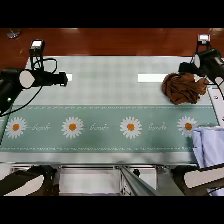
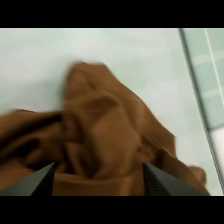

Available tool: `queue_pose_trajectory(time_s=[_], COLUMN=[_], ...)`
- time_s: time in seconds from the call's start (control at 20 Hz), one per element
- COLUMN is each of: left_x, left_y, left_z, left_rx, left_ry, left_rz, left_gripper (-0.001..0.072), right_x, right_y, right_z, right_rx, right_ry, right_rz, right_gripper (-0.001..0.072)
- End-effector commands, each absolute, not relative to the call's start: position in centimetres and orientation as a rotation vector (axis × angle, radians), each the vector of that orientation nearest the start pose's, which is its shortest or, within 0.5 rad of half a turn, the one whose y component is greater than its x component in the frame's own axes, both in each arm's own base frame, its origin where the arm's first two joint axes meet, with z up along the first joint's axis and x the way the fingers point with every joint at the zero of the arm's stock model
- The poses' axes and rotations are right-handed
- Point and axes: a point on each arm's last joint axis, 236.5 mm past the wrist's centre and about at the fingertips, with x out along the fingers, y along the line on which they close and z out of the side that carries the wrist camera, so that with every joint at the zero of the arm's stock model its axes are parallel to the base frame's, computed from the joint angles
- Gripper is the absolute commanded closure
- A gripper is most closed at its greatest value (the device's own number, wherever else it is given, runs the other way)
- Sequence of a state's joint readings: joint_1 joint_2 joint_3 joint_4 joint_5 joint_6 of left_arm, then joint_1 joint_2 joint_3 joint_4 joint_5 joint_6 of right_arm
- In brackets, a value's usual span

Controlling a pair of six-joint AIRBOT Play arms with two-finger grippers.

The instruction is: Fold the shirts.

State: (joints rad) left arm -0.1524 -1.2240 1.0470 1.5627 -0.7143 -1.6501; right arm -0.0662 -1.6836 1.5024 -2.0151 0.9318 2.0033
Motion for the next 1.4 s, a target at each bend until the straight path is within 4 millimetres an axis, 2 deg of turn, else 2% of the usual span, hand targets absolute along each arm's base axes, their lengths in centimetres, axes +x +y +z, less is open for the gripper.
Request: queue_pose_trajectory(time_s=[0.0, 0.1, 0.15, 0.2, 0.25, 0.3, 0.4, 0.5, 0.6, 0.7, 0.8, 0.9, 0.95, 1.1, 1.2, 1.25, 1.3, 1.35], left_x=[42.9, 40.6, 39.4, 38.4, 37.5, 36.9, 36.0, 34.7, 33.3, 31.3, 29.0, 27.0, 26.3, 25.3, 25.6, 25.9, 26.2, 26.5], left_y=[-7.5, -7.9, -7.8, -7.2, -6.5, -5.6, -3.4, -2.0, -2.4, -3.7, -5.0, -6.2, -6.8, -8.5, -9.4, -9.7, -10.0, -10.0], left_z=[1.7, -0.6, -1.7, -2.2, -2.3, -1.8, 0.2, 2.9, 6.1, 8.6, 10.1, 10.5, 10.3, 9.2, 8.5, 8.3, 8.1, 8.0], left_rx=[-0.044, -0.112, -0.104, -0.09, -0.083, -0.065, -0.001, 0.008, -0.009, -0.045, -0.079, -0.124, -0.153, -0.219, -0.255, -0.268, -0.265, -0.263], left_ry=[0.975, 1.115, 1.183, 1.231, 1.271, 1.296, 1.307, 1.27, 1.173, 1.066, 0.979, 0.938, 0.935, 0.969, 0.975, 0.972, 0.966, 0.963], left_rz=[-0.103, -0.075, -0.067, -0.053, -0.037, -0.031, -0.016, 0.005, -0.014, -0.051, -0.102, -0.146, -0.163, -0.216, -0.235, -0.245, -0.258, -0.257], left_gripper=[0.0006, 0.0006, 0.0006, 0.0007, 0.0006, 0.0006, 0.0007, 0.0007, 0.0007, 0.0007, 0.0007, 0.0007, 0.0007, 0.0007, 0.0007, 0.0007, 0.0007, 0.0007], right_x=[46.4, 43.1, 42.0, 41.5, 41.5, 42.0, 44.2, 47.1, 48.4, 47.0, 44.8, 42.6, 41.4, 37.8, 35.8, 35.2, 34.9, 34.8], right_y=[-14.5, -14.6, -14.1, -13.4, -12.5, -11.9, -10.7, -9.3, -7.0, -5.4, -4.5, -3.1, -2.0, 1.5, 4.2, 5.9, 7.6, 9.3], right_z=[-6.8, -8.6, -8.7, -8.6, -7.8, -6.3, -0.9, 7.3, 16.7, 23.9, 29.0, 33.8, 36.8, 45.5, 49.0, 49.7, 49.0, 47.3], right_rx=[0.132, 0.141, 0.13, 0.118, 0.13, 0.142, 0.176, 0.227, 0.302, 0.329, 0.31, 0.291, 0.282, 0.253, 0.191, 0.153, 0.107, 0.069], right_ry=[1.329, 1.484, 1.542, 1.579, 1.585, 1.558, 1.396, 1.126, 0.843, 0.655, 0.536, 0.432, 0.365, 0.174, 0.091, 0.077, 0.103, 0.166], right_rz=[-0.516, -0.526, -0.504, -0.446, -0.4, -0.368, -0.315, -0.256, -0.169, -0.114, -0.079, -0.023, 0.023, 0.162, 0.234, 0.271, 0.298, 0.321], right_gripper=[0.0088, 0.0118, 0.0269, 0.0609, 0.0685, 0.0685, 0.0685, 0.0684, 0.0684, 0.0685, 0.0685, 0.0685, 0.0685, 0.0685, 0.0686, 0.0686, 0.0686, 0.0686])
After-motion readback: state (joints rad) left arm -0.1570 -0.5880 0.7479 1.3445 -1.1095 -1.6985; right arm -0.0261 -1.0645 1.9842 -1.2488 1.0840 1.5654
